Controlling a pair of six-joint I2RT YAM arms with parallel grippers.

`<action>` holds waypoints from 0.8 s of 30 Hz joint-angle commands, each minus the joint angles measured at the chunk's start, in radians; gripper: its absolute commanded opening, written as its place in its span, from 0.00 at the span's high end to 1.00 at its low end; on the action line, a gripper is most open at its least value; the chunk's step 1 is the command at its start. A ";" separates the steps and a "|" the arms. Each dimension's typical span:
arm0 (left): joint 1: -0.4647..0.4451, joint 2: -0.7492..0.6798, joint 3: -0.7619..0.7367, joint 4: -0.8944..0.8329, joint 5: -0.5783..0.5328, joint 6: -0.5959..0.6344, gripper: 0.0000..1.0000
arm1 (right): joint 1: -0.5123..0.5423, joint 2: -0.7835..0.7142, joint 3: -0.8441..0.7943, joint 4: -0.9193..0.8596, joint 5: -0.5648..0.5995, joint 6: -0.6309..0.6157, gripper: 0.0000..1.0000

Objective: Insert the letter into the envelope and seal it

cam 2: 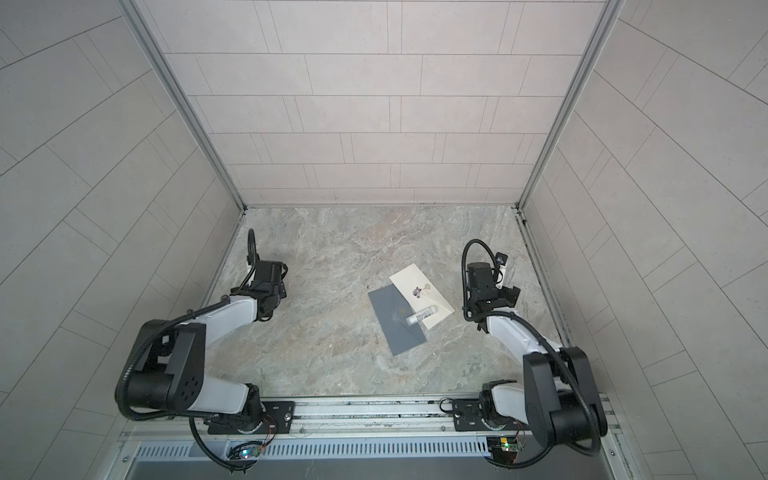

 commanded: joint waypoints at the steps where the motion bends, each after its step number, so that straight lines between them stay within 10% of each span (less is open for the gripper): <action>1: 0.002 0.014 -0.074 0.424 0.025 0.118 0.00 | 0.011 0.116 -0.014 0.301 0.034 -0.213 0.00; 7: 0.004 0.109 -0.168 0.757 0.109 0.206 0.00 | -0.017 0.200 -0.108 0.567 -0.291 -0.304 0.00; 24: 0.039 0.150 -0.199 0.825 0.293 0.222 0.00 | -0.025 0.201 -0.107 0.559 -0.315 -0.307 0.00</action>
